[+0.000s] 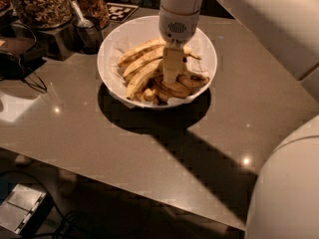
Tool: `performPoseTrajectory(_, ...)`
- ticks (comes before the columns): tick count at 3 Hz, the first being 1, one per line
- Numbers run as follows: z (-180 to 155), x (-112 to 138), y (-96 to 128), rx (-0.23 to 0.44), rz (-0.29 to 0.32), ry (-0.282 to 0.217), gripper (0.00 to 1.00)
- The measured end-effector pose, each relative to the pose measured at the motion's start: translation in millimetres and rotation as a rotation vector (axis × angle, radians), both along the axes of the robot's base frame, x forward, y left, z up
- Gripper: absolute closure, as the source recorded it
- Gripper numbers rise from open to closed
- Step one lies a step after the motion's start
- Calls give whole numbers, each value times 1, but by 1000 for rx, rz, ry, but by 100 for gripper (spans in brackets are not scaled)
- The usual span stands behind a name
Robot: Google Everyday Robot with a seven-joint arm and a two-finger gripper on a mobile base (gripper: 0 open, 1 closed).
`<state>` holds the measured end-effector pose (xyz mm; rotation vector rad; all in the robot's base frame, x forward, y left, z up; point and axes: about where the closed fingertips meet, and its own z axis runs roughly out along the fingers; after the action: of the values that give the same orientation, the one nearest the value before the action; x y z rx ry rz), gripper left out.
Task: Pick banana from white bowl
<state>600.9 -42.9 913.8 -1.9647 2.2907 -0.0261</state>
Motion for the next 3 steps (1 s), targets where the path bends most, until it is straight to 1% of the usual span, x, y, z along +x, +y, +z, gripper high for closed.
performPoseTrajectory(1, 2, 0, 0, 0, 0, 0, 63)
performPoseTrajectory(2, 2, 0, 0, 0, 0, 0, 86)
performPoseTrajectory(3, 2, 0, 0, 0, 0, 0, 100)
